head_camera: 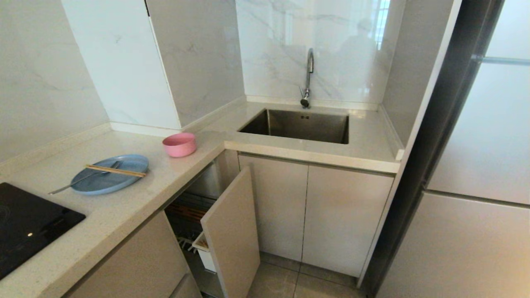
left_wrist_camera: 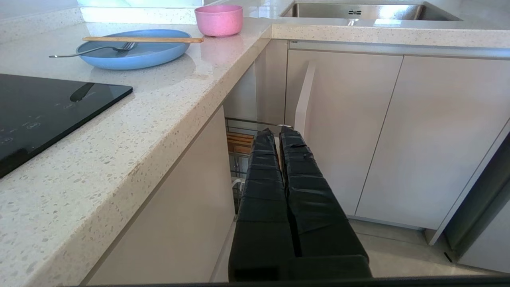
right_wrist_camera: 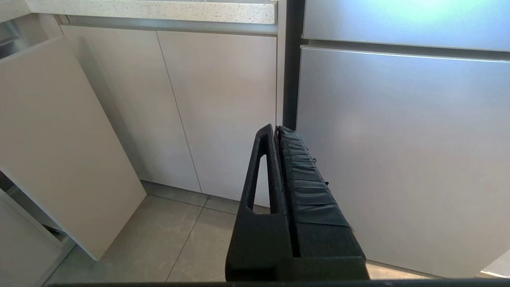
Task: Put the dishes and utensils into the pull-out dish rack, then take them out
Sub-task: Open the cupboard
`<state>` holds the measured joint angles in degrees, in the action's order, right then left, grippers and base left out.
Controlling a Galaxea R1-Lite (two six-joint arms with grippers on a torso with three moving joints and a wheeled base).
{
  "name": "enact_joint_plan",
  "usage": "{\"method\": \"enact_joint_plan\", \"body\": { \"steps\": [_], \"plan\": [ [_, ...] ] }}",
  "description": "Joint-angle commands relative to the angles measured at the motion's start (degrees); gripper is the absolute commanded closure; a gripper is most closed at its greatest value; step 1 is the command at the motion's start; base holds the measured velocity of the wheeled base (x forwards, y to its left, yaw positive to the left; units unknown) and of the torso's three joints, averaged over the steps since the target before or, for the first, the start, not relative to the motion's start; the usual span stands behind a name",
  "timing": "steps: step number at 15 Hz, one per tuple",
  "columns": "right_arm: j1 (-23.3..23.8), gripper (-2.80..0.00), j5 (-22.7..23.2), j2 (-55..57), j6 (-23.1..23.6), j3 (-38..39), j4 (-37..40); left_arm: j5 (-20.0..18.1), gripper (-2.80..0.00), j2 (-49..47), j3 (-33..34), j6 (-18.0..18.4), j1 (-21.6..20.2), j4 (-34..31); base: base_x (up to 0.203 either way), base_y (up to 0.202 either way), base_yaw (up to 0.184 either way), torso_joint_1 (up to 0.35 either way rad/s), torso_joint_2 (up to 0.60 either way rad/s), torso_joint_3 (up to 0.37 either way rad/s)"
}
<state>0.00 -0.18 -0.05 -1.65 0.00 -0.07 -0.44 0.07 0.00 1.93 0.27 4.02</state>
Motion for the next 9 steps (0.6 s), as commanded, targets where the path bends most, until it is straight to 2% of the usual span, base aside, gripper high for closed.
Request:
{"method": "enact_joint_plan", "body": {
  "steps": [1,9],
  "plan": [
    [0.00,0.00,0.01,-0.04,-0.02,0.00,-0.01,0.00,0.00,-0.07,2.23,0.01,0.00,0.07,0.000,0.000,0.000,0.000,0.00,0.000],
    [0.00,0.00,0.01,-0.04,-0.02,0.00,-0.01,0.00,0.00,-0.07,2.20,0.10,0.00,0.02,0.000,0.000,0.000,0.000,0.00,0.000]
  ]
}}
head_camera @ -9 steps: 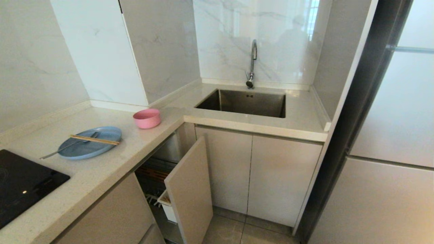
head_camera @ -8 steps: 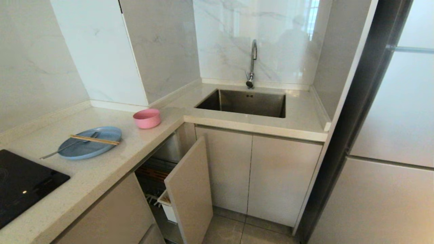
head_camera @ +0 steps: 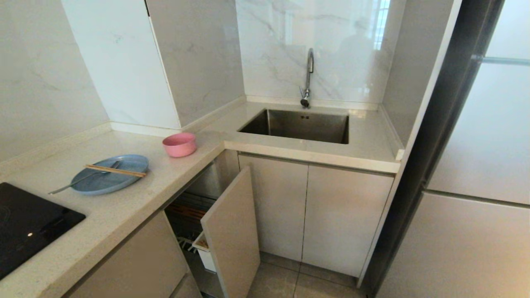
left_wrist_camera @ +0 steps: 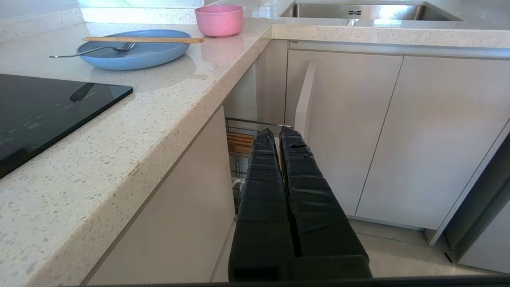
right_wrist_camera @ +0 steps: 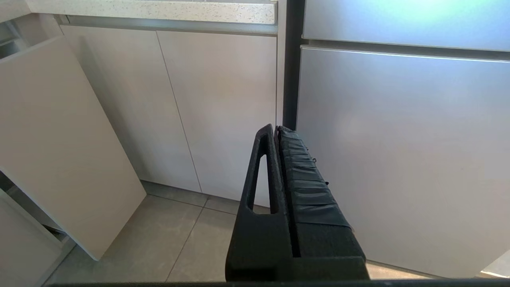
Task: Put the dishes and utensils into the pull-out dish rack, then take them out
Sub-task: Open the cupboard
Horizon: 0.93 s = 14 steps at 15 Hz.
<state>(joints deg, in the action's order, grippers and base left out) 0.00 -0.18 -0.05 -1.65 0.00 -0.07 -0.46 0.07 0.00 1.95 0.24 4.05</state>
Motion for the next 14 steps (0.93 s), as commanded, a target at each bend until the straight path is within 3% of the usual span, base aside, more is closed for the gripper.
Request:
{"method": "enact_joint_plan", "body": {
  "steps": [1,6,8,11,14],
  "plan": [
    [0.00,0.00,0.01,-0.04,-0.02,0.00,-0.01,0.02,0.00,-0.07,2.28,0.16,0.02,-0.01,0.000,0.000,0.000,0.000,0.00,0.000],
    [0.00,0.00,0.01,-0.04,-0.02,0.00,-0.01,-0.21,0.00,-0.07,1.06,1.50,0.02,0.42,0.000,0.000,0.000,0.000,0.00,0.000],
    [0.00,0.00,0.01,-0.04,-0.02,0.00,-0.01,-0.18,0.00,-0.16,-4.84,0.80,0.04,0.37,0.000,0.000,0.000,0.000,0.00,0.000],
    [-0.06,0.00,0.01,-0.04,-0.02,0.00,-0.01,-0.16,0.00,-2.33,-21.96,0.30,0.03,-8.11,0.000,0.000,0.000,0.000,0.00,0.000],
    [0.00,0.00,0.01,-0.04,-0.02,0.00,-0.01,0.55,0.00,-11.04,-41.92,0.28,0.06,-25.19,0.000,0.000,0.000,0.000,0.00,0.000]
  ]
}}
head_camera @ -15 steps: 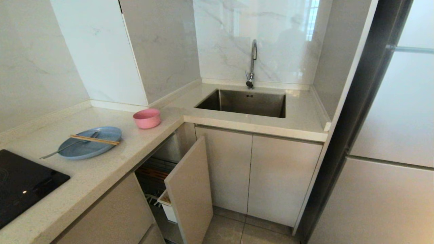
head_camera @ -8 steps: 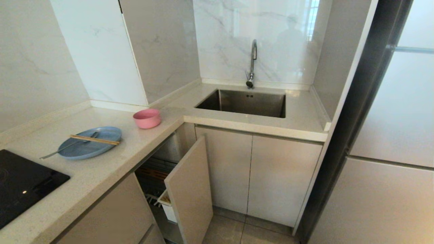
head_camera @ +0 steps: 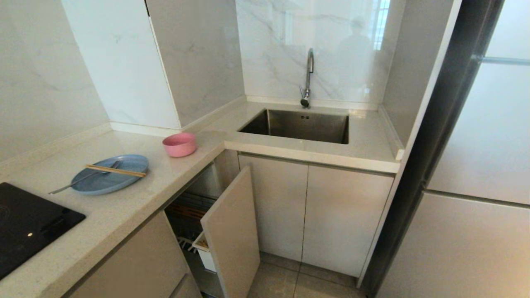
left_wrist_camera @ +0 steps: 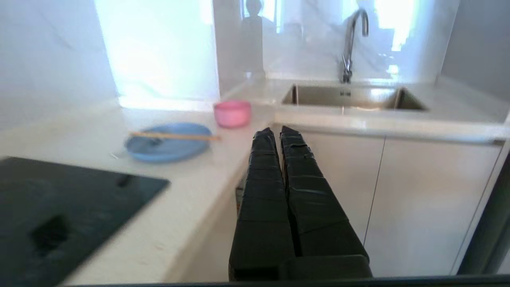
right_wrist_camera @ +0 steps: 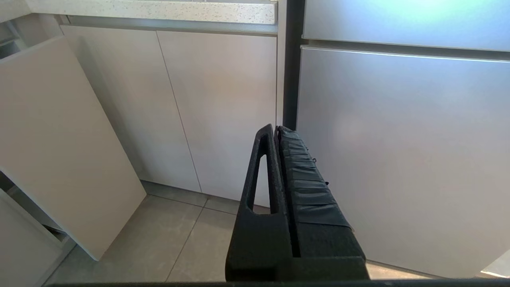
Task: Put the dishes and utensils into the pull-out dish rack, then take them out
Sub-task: Open the cupboard
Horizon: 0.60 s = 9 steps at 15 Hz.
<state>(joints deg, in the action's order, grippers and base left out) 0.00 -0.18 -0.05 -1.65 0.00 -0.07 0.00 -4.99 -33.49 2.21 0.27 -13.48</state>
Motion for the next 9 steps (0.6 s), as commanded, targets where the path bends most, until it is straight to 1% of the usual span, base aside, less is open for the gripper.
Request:
{"method": "enact_joint_plan", "body": {
  "steps": [1,3,4,5,7,9],
  "plan": [
    [0.00,0.00,0.01,-0.04,-0.02,0.00,-0.01,-0.34,0.00,-11.14,-13.60,0.04,0.08,-11.88,0.000,0.000,0.000,0.000,0.00,0.000],
    [0.00,0.00,0.01,-0.04,-0.02,0.00,-0.01,-2.18,0.00,-21.88,-21.78,-0.10,0.11,-15.79,0.000,0.000,0.000,0.000,0.00,0.000],
    [0.00,0.00,0.01,-0.04,-0.02,0.00,-0.01,-3.98,0.00,-27.44,-25.14,-0.23,0.13,-16.72,0.000,0.000,0.000,0.000,0.00,0.000],
    [0.00,0.00,0.01,-0.04,-0.02,0.00,-0.01,-6.07,0.00,-31.89,-27.13,-0.32,0.17,-16.63,0.000,0.000,0.000,0.000,0.00,0.000],
    [0.00,0.00,0.01,-0.04,-0.02,0.00,-0.01,-10.52,0.00,-41.11,-29.29,-0.38,0.87,-14.36,0.000,0.000,0.000,0.000,0.00,0.000],
    [0.00,0.00,0.01,-0.04,-0.02,0.00,-0.01,-12.22,0.00,-48.91,-29.71,-0.21,3.13,-11.47,0.000,0.000,0.000,0.000,0.00,0.000]
  ]
}}
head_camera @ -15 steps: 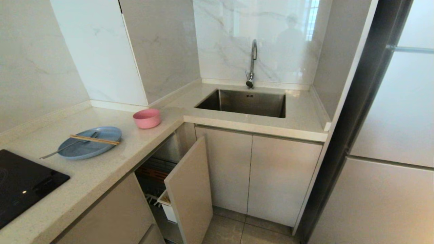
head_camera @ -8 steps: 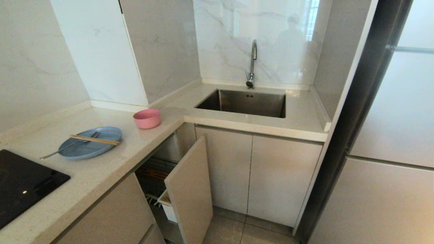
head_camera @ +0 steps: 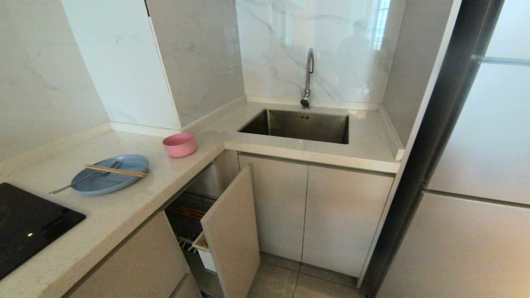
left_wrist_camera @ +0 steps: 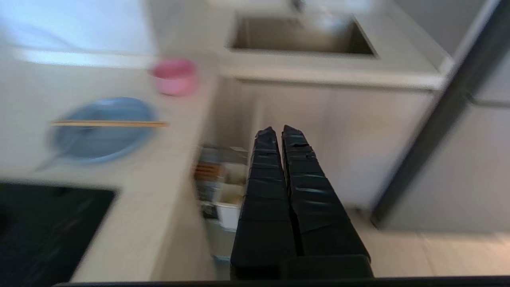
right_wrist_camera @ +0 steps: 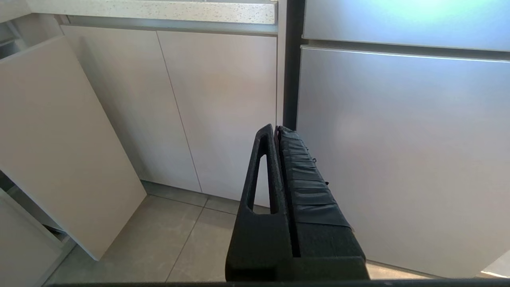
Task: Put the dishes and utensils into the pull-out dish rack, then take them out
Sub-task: Open the cupboard
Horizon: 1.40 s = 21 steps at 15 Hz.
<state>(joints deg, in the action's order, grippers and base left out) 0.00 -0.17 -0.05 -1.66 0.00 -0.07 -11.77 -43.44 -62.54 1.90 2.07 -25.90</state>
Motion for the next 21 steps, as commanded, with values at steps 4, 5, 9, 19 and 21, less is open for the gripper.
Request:
{"method": "enact_joint_plan", "body": {
  "steps": [4,5,9,19,21],
  "plan": [
    [0.00,0.00,-0.01,-0.04,-0.01,0.00,-0.01,0.21,0.00,-25.73,2.07,1.09,5.35,15.79,0.000,0.000,0.000,0.000,0.00,0.000],
    [0.00,0.00,-0.01,-0.04,-0.01,0.00,-0.01,0.74,0.00,-29.15,2.36,1.68,5.68,18.03,0.000,0.000,0.000,0.000,0.00,0.000],
    [0.00,0.00,-0.01,-0.04,-0.01,0.00,-0.01,3.31,0.00,-43.02,2.85,2.79,6.94,22.73,0.000,0.000,0.000,0.000,0.00,0.000],
    [0.00,0.00,-0.01,-0.04,-0.01,0.00,-0.01,7.99,0.00,-62.10,1.99,3.18,7.27,29.61,0.000,0.000,0.000,0.000,0.00,0.000],
    [0.00,0.00,-0.01,-0.04,-0.01,0.00,-0.01,7.94,-2.80,-62.47,1.39,3.11,7.25,29.83,0.000,0.000,0.000,0.000,0.00,0.000]
  ]
}}
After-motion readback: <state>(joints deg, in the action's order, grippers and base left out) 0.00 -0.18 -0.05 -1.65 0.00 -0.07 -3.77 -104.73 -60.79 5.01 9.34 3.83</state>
